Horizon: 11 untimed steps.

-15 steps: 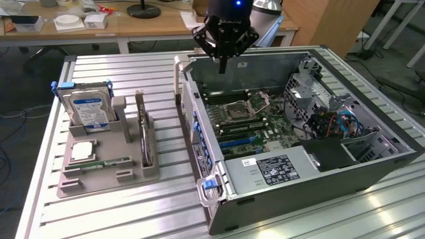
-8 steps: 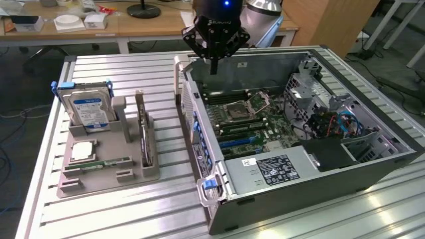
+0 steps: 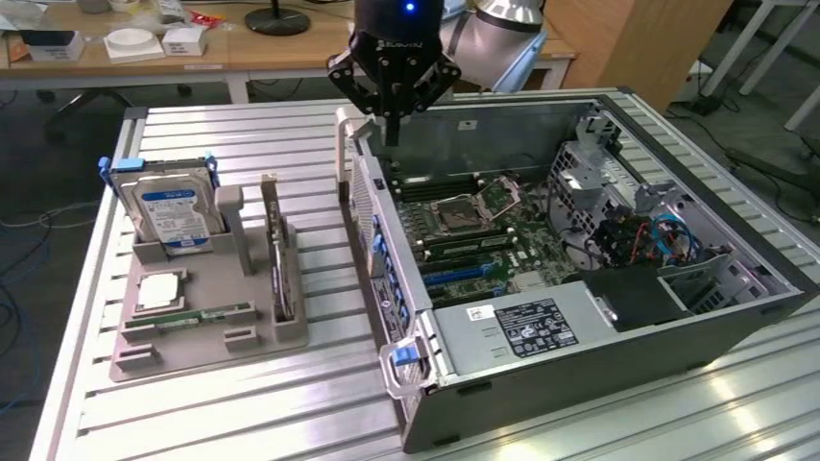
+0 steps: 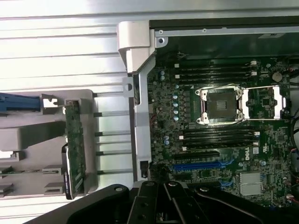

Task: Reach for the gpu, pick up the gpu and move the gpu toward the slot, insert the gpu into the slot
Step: 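Reach for the gpu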

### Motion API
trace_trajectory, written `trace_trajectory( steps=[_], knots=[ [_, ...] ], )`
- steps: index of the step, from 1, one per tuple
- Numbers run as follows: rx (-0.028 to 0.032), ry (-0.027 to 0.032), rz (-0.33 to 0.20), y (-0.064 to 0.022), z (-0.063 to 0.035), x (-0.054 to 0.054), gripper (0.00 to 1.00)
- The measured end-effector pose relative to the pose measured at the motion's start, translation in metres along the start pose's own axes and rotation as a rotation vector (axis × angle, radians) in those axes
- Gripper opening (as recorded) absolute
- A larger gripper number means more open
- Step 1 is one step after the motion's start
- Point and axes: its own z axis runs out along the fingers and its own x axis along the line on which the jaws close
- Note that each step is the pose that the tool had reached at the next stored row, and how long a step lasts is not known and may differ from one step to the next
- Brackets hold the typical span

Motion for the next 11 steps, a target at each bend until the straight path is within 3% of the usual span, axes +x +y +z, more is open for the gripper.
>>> trace_trajectory(
  steps=[11],
  knots=[
    [0.0, 0.0002, 0.0, -0.002, 0.0007, 0.026, 0.1]
  ],
)
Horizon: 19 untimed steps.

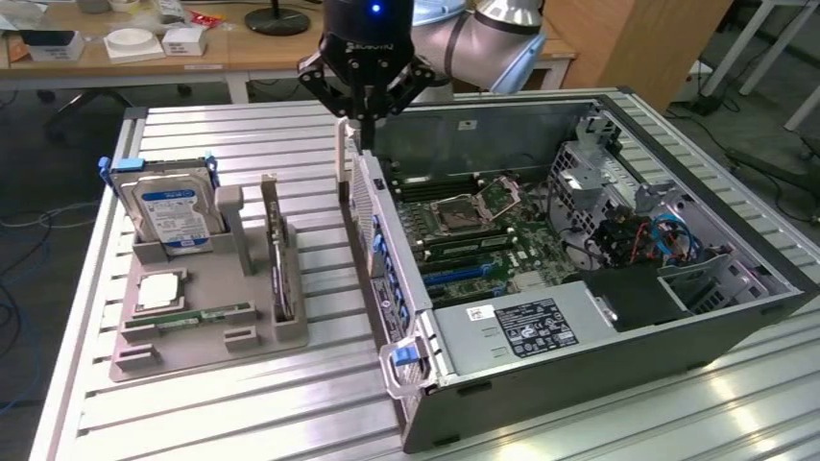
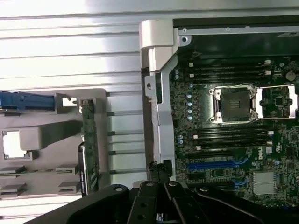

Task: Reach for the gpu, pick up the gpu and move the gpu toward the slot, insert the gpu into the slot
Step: 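Reach for the gpu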

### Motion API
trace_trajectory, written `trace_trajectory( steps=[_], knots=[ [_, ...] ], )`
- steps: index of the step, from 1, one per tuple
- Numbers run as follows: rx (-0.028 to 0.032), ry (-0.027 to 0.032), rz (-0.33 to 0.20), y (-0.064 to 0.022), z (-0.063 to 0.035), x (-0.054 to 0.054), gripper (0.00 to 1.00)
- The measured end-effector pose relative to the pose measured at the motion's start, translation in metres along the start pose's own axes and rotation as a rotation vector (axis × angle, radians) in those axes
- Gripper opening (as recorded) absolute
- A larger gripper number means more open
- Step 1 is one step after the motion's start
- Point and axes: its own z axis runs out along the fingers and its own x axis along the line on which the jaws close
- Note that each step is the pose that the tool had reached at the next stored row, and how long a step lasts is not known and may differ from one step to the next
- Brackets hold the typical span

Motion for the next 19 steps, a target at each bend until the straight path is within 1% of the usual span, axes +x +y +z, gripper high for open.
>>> trace_trajectory(
  steps=[7, 19],
  knots=[
    [0.0, 0.0001, 0.0, -0.0014, 0.0004, 0.019, 0.1],
    [0.0001, 0.0004, 0.0, -0.0036, 0.0012, 0.047, 0.1]
  ],
)
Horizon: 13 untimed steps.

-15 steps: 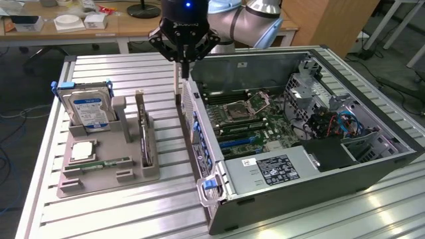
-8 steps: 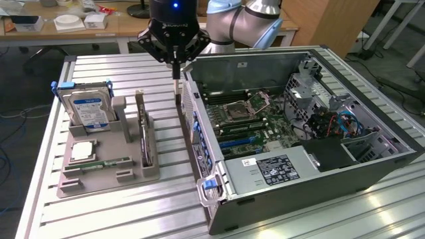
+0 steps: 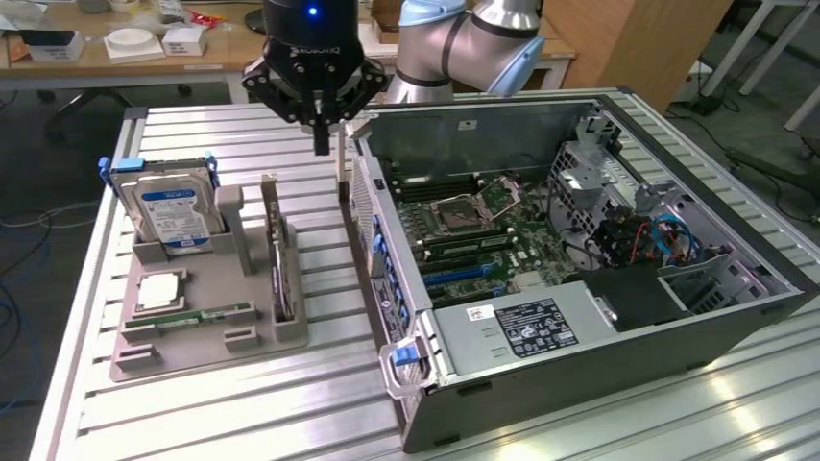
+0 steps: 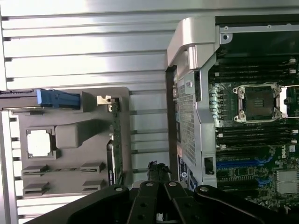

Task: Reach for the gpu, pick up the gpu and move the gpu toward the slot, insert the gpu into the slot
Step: 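Reach for the gpu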

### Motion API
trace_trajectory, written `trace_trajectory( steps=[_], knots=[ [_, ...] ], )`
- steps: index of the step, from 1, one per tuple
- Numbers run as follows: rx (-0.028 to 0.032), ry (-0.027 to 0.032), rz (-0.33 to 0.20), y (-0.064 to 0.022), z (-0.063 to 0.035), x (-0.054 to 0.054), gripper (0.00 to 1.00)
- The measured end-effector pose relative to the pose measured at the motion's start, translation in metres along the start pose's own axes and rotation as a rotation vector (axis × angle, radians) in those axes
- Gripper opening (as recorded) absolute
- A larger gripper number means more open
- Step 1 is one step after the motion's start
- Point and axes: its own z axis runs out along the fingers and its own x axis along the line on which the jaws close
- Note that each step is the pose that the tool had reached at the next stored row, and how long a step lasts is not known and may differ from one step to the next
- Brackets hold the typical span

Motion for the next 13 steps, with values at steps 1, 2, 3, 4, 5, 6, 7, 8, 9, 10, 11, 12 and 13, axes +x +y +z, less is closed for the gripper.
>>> trace_trajectory(
  steps=[1, 2, 3, 4, 5, 6, 7, 8, 9, 10, 11, 12, 13],
  knots=[
    [0.0, 0.0, 0.0, -0.0002, 0.0001, 0.003, 0.1],
    [0.0, 0.0001, 0.0, -0.0004, 0.0001, 0.006, 0.1],
    [0.0, 0.0, 0.0, -0.0007, 0.0002, 0.009, 0.1],
    [0.0, 0.0001, 0.0, -0.0009, 0.0003, 0.011, 0.1],
    [0.0, 0.0, 0.0, -0.0011, 0.0003, 0.014, 0.1],
    [0.0, 0.0, 0.0, -0.0013, 0.0004, 0.017, 0.1],
    [0.0, 0.0, 0.0, -0.0015, 0.0004, 0.02, 0.1],
    [0.0, 0.0, 0.0, -0.0018, 0.0004, 0.023, 0.1],
    [0.0, 0.0, 0.0, -0.002, 0.0005, 0.026, 0.1],
    [0.0, 0.0001, 0.0, -0.0023, 0.0005, 0.03, 0.1],
    [0.0, 0.0001, 0.0, -0.0025, 0.0006, 0.033, 0.1],
    [0.0, 0.0, 0.0, -0.0028, 0.0007, 0.036, 0.1],
    [0.0, 0.0, 0.0, -0.003, 0.0007, 0.039, 0.1]
  ],
)
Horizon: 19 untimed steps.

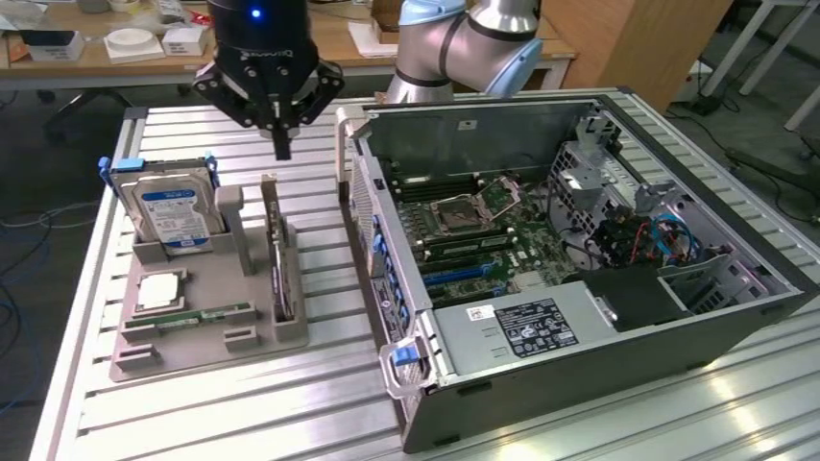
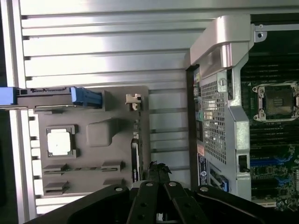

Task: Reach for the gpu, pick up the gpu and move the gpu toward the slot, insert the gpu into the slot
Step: 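Reach for the gpu, then pick up the gpu and move the gpu toward the slot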

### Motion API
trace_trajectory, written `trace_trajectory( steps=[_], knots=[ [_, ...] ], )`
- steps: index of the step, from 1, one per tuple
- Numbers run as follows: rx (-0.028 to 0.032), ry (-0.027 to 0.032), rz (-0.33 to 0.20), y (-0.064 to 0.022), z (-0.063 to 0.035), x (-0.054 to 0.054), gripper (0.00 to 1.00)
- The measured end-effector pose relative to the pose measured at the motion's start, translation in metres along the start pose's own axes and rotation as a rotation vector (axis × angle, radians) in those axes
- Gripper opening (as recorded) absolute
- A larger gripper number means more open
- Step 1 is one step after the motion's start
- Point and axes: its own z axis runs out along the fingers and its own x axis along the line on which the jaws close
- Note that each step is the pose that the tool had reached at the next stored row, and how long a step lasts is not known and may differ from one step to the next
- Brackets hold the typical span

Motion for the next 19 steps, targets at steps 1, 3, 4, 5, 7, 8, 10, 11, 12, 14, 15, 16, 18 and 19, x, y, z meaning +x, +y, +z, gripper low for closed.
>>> trace_trajectory(
  steps=[1, 3, 4, 5, 7, 8, 10, 11, 12, 14, 15, 16, 18, 19],
  knots=[
    [0.0, 0.0001, 0.0, -0.0003, 0.0, 0.003, 0.1],
    [0.0001, 0.0001, 0.0, -0.0008, 0.0001, 0.01, 0.1],
    [0.0, 0.0001, 0.0, -0.001, 0.0001, 0.013, 0.1],
    [0.0, 0.0, 0.0, -0.0013, 0.0002, 0.016, 0.1],
    [0.0, 0.0, 0.0, -0.0017, 0.0003, 0.022, 0.1],
    [0.0, 0.0001, 0.0, -0.0019, 0.0003, 0.025, 0.1],
    [0.0001, 0.0001, 0.0, -0.0023, 0.0004, 0.031, 0.1],
    [0.0001, 0.0, 0.0, -0.0025, 0.0005, 0.032, 0.1],
    [0.0, 0.0, 0.0, -0.0025, 0.0005, 0.033, 0.1],
    [0.0, 0.0, 0.0, -0.0025, 0.0005, 0.033, 0.1],
    [0.0, 0.0, 0.0, -0.0025, 0.0005, 0.033, 0.1],
    [0.0, 0.0, 0.0, -0.0025, 0.0005, 0.033, 0.1],
    [0.0, 0.0001, 0.0, -0.0025, 0.0005, 0.033, 0.1],
    [0.0001, 0.0001, 0.0, -0.0025, 0.0004, 0.033, 0.1]
  ],
)
